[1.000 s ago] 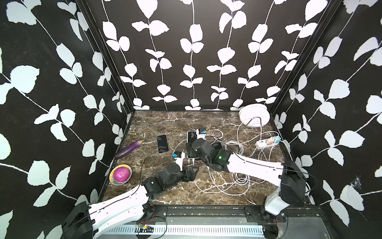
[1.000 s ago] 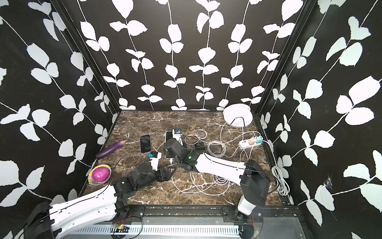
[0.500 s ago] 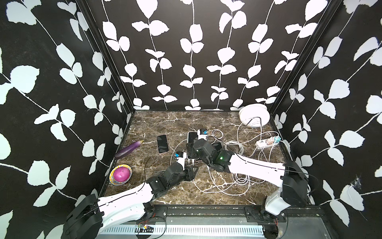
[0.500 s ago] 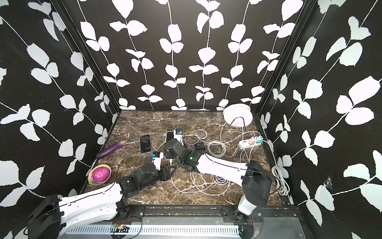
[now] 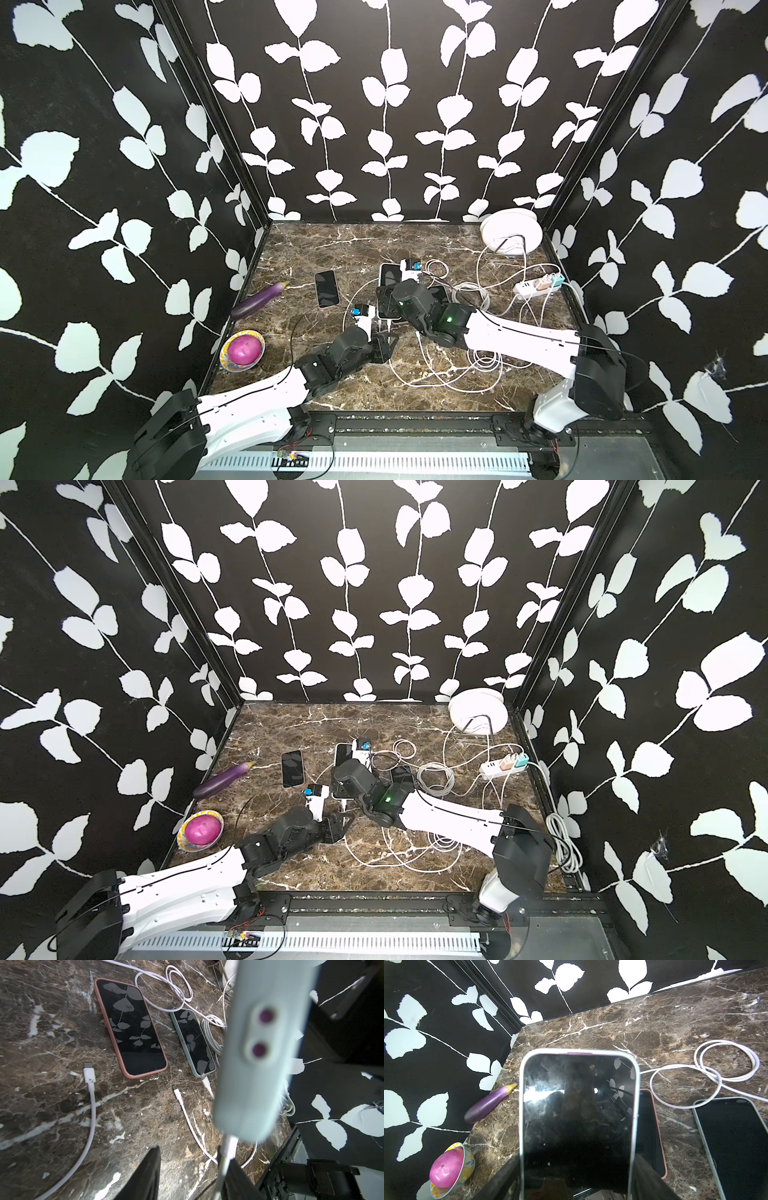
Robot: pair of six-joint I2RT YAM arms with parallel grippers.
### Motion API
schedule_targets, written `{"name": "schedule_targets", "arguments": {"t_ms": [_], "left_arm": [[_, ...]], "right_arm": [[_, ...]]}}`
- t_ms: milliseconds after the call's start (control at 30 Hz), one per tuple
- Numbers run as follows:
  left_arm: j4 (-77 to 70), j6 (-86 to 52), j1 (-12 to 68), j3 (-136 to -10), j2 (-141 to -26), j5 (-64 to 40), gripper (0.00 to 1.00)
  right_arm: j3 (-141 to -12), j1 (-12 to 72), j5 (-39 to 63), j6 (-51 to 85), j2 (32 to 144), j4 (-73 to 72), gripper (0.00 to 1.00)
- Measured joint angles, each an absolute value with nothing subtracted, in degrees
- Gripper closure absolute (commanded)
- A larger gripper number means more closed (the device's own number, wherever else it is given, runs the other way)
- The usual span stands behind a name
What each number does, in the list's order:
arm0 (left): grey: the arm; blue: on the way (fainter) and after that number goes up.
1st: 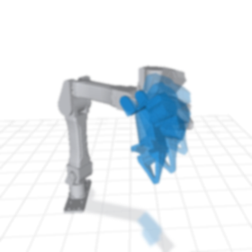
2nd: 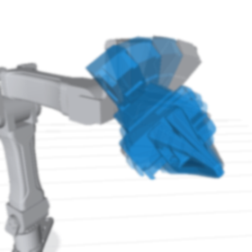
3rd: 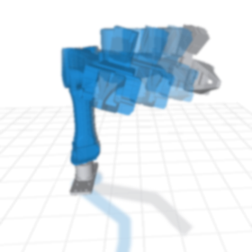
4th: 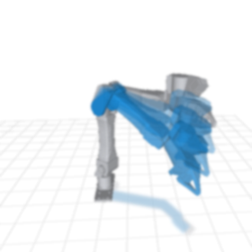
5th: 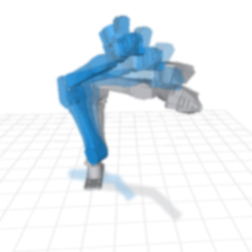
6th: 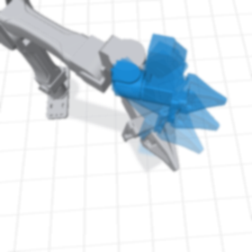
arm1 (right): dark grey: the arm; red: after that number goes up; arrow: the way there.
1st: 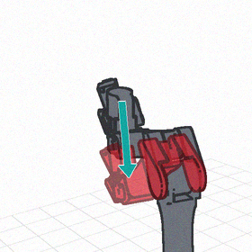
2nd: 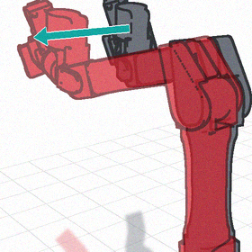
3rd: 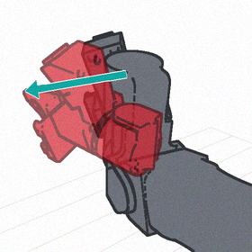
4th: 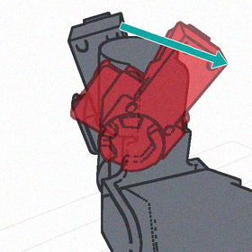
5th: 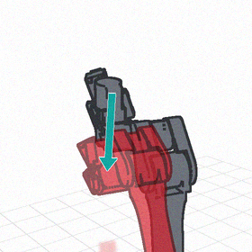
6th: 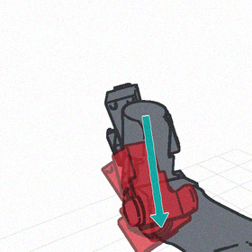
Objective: Unplug the charging cable from the phone
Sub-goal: Remove the charging cable from the phone.
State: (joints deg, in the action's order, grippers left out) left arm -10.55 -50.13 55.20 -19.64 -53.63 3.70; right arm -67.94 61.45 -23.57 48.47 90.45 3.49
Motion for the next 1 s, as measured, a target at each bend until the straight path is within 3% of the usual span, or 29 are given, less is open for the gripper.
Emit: {"name": "schedule_targets", "arguments": {"t_ms": [433, 700, 1000], "left_arm": [[-10.5, -50.6, 55.3, -17.2, -49.4, 3.6, 0.57], [-10.6, -51.0, 55.3, -17.1, -50.1, 3.3, 0.70], [-10.5, -51.0, 55.5, -17.0, -50.0, 3.2, 0.72]], "right_arm": [[-67.6, 61.1, -23.6, 48.5, 90.5, 3.3, 1.00], [-67.5, 61.1, -23.1, 48.5, 90.5, 3.2, 1.00], [-67.5, 61.1, -23.1, 48.5, 90.5, 3.2, 1.00]]}}
